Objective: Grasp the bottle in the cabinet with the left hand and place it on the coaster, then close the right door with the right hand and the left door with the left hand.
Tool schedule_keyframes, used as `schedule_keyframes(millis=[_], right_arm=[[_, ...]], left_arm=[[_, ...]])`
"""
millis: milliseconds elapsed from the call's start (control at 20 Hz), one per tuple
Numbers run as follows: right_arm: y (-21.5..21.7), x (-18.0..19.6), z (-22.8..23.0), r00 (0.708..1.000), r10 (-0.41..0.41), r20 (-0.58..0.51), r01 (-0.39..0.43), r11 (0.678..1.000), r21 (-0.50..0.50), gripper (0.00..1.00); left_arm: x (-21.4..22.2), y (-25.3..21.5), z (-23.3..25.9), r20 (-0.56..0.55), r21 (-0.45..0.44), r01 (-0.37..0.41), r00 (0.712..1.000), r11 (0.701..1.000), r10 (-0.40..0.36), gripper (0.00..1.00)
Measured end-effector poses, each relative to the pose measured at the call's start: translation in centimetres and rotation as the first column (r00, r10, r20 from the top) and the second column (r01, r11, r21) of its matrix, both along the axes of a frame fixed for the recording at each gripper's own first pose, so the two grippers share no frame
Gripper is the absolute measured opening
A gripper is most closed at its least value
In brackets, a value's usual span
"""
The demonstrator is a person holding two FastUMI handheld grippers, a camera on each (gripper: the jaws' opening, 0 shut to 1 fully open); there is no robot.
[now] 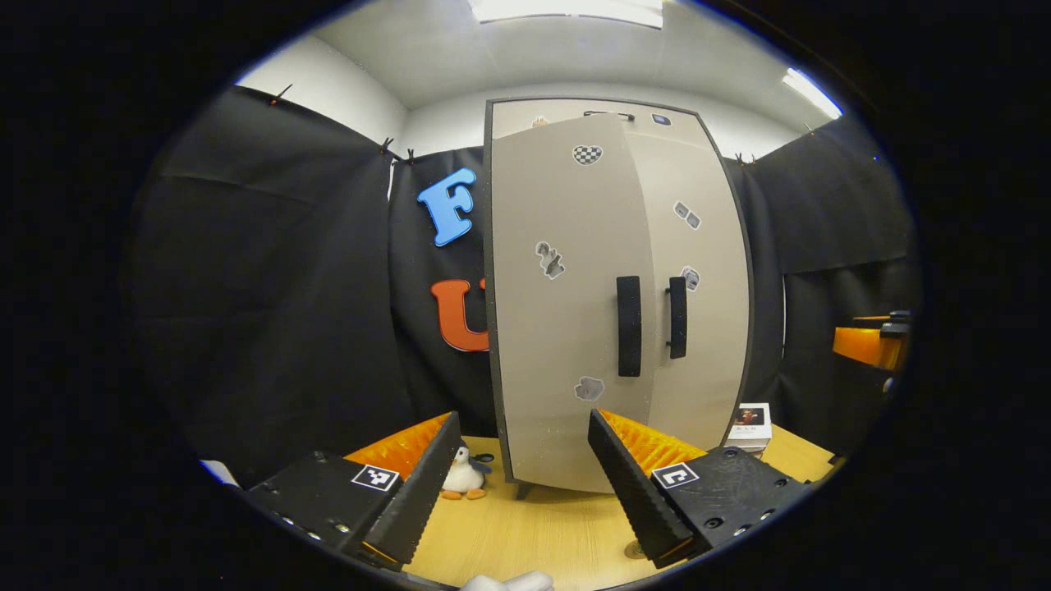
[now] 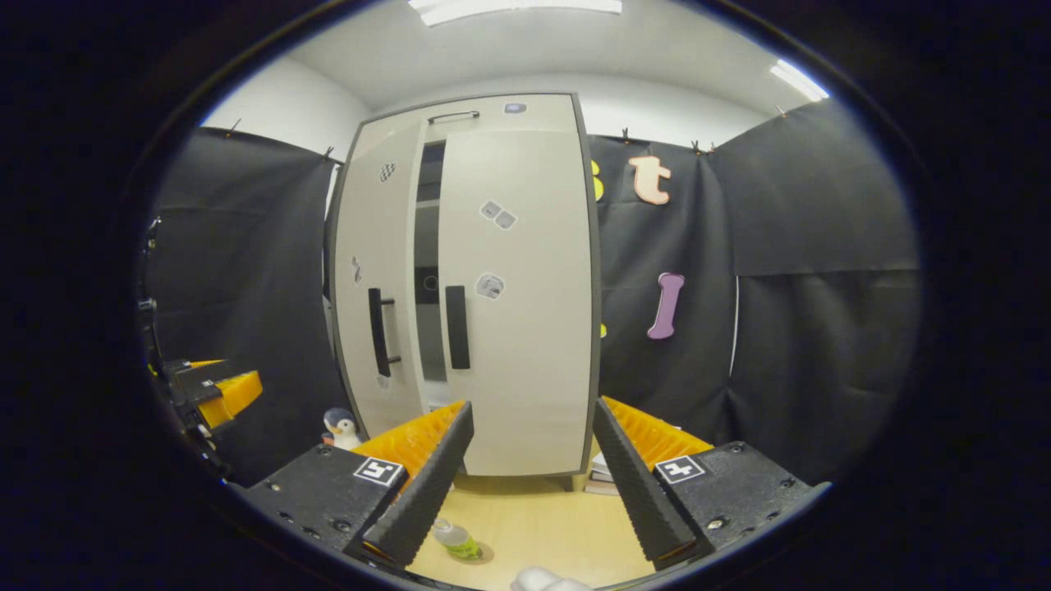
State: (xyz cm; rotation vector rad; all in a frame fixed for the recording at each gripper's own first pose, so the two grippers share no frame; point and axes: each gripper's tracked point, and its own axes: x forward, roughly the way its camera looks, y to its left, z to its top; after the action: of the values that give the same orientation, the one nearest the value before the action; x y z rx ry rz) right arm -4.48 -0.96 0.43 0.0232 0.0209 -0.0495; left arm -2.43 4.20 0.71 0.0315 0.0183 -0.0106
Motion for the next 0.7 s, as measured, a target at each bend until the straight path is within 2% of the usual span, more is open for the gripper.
schedule_keyframes(millis=[200, 250, 650, 700], right_arm=[[1.1, -0.2, -0.6, 1.000, 0.019, -0.015, -0.020, 1.000, -0.009, 0.96], [1.2, -0.3, -0.7, 1.000, 0.019, -0.016, -0.019, 1.000, -0.012, 0.94], [0.7, -0.8, -0.9, 1.000, -0.002, -0.017, 0.002, 1.000, 0.001, 0.96], [0.7, -0.8, -1.0, 1.000, -0.004, -0.017, 0.004, 1.000, 0.001, 0.94]], left_arm=[[-0.2, -1.2, -0.1, -0.004, -0.018, 0.025, 1.000, 1.000, -0.025, 0.96], [-0.2, -1.4, -0.1, -0.003, -0.019, 0.030, 1.000, 0.999, -0.030, 0.96], [-0.5, -2.6, -0.5, -0.019, -0.032, 0.058, 0.998, 0.998, -0.059, 0.96], [-0.6, -2.6, -0.5, -0.019, -0.030, 0.058, 0.998, 0.998, -0.058, 0.96]])
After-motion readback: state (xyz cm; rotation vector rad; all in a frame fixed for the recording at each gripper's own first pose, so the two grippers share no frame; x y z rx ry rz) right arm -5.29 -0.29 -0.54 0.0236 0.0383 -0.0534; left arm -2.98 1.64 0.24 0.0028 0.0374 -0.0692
